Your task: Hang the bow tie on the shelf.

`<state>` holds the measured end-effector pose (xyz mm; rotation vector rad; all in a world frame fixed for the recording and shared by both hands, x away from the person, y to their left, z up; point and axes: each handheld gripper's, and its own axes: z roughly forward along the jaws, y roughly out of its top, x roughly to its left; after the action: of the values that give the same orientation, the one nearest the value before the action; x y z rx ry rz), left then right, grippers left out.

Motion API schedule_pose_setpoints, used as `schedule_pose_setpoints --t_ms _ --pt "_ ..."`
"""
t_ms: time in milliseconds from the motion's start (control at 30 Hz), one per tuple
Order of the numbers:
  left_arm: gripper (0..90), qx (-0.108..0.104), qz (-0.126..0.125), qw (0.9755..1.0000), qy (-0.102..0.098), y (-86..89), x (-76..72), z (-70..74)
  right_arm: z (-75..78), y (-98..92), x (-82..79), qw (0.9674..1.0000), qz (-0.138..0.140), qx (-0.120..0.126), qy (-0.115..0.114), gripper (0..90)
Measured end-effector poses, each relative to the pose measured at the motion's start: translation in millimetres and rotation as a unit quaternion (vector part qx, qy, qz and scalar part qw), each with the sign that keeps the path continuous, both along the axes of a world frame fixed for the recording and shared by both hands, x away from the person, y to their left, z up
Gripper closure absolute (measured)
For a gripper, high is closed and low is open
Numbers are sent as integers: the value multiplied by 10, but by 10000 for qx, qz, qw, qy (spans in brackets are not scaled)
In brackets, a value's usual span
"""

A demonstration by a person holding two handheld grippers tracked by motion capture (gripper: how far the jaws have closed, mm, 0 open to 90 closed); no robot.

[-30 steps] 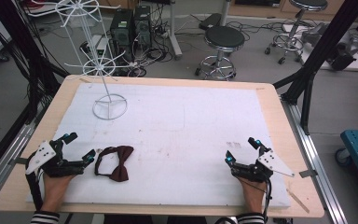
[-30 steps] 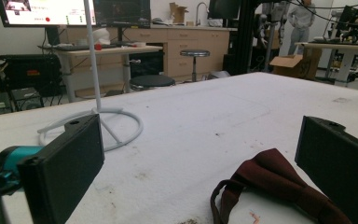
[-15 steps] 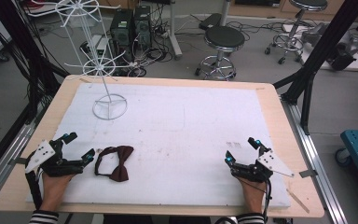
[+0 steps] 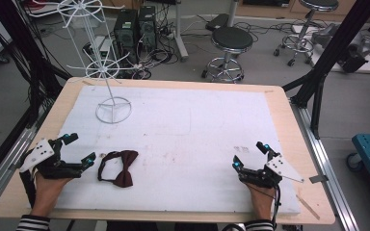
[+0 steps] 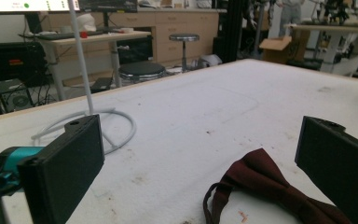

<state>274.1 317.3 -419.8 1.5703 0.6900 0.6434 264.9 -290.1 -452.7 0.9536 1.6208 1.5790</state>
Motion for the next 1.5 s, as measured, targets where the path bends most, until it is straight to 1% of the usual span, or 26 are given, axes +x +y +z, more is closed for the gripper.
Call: schedule_pose_setpoints --t_ms 33,67,133,200,233,267,300,333,400,633,767,833,867,900,967,1000,1033,1100,1133,1167,1233,1267,1333,1400,1433,1500 --pt "17 164 -66 9998 50 -25 11 65 0 0 0 10000 -1 -8 -8 7" --pt "17 164 -66 9998 50 -25 11 65 0 1 0 10000 -4 -8 -8 7" --pt "17 299 -155 9994 108 -52 22 126 0 0 0 10000 -1 -12 -10 7" --pt "17 461 -274 9984 181 -83 32 183 0 0 0 10000 0 -7 -8 7" --pt "17 603 -409 9970 245 -118 40 233 0 0 0 10000 3 -8 -8 7" --pt "17 603 -409 9970 245 -118 40 233 0 0 0 10000 3 -8 -8 7" --pt "17 766 -510 9953 299 -153 47 275 0 0 0 10000 0 -16 -13 7" --pt "17 831 -553 9945 306 -171 50 292 0 0 0 10000 0 -22 -14 7" --pt "17 884 -592 9938 332 -191 53 308 0 1 0 10000 2 -12 -10 7" --pt "17 1308 -843 9868 448 -371 78 400 0 0 0 10000 4 -25 -17 7" --pt "17 1600 -959 9809 548 -474 93 428 -1 1 2 10000 8 -33 -36 7" --pt "17 1696 -1006 9783 637 -530 97 428 1 -1 1 10000 7 -33 -19 7" --pt "17 1843 -1044 9748 704 -575 102 428 -1 0 2 10000 6 -23 -27 7" --pt "17 1843 -1044 9748 704 -575 102 428 -1 -1 2 10000 6 -23 -27 7" --pt "18 1908 -1049 9729 776 -616 110 422 -1 0 2 10000 -5 -35 -30 7" --pt "17 1977 -1045 9707 876 -656 115 417 -1 1 2 10000 8 -32 -34 7" --pt "17 1977 -1045 9707 876 -656 115 417 -1 1 2 10000 8 -32 -34 7" --pt "17 2030 -1017 9685 1019 -697 118 411 -1 2 2 10000 5 -21 -34 7" --pt "17 2079 -1001 9667 1105 -738 116 400 0 0 1 10000 7 -21 -23 7" --pt "18 2079 -1001 9667 1105 -738 116 400 0 -1 1 10000 4 -34 -22 7" --pt "17 2170 -1008 9632 1223 -794 129 381 -1 2 2 10000 2 -23 -33 7" --pt "17 2170 -1008 9632 1223 -794 129 381 0 2 2 10000 1 -27 -33 7" --pt "18 2260 -1008 9598 1326 -829 137 366 -1 3 1 10000 6 -31 -34 7" --pt "17 2328 -1029 9572 1377 -859 147 347 -1 1 1 10000 4 -36 -34 7" --pt "17 2395 -1048 9544 1441 -886 161 332 -1 2 2 10000 1 -23 -32 7" --pt "17 2442 -1085 9518 1505 -913 175 312 -1 2 1 10000 -4 -20 -33 7"
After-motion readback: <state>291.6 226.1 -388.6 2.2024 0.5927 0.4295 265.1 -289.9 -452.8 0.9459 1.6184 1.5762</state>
